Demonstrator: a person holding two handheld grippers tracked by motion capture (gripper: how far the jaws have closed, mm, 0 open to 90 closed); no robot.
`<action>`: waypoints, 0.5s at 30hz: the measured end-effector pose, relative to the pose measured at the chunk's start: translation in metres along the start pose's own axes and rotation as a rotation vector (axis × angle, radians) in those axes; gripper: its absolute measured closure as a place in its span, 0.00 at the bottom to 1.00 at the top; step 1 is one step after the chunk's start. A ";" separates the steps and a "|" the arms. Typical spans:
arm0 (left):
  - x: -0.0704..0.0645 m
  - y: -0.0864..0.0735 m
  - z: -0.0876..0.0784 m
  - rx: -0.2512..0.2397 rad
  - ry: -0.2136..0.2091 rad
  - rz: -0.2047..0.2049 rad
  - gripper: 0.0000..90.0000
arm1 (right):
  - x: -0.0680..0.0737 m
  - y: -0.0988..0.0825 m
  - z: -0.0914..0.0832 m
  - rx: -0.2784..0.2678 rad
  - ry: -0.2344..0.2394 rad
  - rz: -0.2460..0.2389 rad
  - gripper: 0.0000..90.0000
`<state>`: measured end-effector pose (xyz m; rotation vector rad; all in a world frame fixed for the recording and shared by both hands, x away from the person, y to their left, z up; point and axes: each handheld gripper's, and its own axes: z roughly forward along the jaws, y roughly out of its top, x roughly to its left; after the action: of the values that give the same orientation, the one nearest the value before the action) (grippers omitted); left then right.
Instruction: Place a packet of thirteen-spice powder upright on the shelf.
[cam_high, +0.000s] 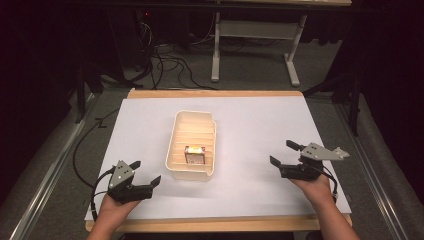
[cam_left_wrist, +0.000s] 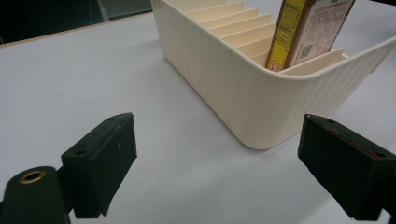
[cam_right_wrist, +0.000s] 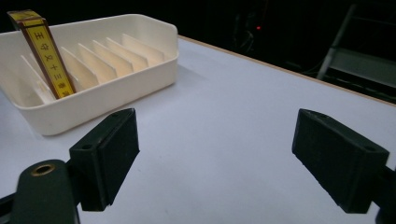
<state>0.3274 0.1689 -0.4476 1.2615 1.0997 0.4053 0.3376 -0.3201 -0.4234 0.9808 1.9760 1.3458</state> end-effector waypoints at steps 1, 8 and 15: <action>0.000 0.000 0.001 0.000 -0.003 -0.001 0.14 | 0.000 -0.002 -0.005 -0.006 -0.015 0.000 0.17; -0.001 -0.002 0.000 0.007 -0.007 0.003 0.14 | -0.001 -0.014 -0.013 -0.012 -0.040 0.021 0.17; 0.000 -0.003 -0.002 0.011 0.006 0.006 0.14 | 0.000 -0.015 -0.001 0.020 0.001 0.011 0.17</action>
<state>0.3249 0.1693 -0.4502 1.2739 1.1050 0.4086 0.3328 -0.3242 -0.4373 1.0016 1.9913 1.3357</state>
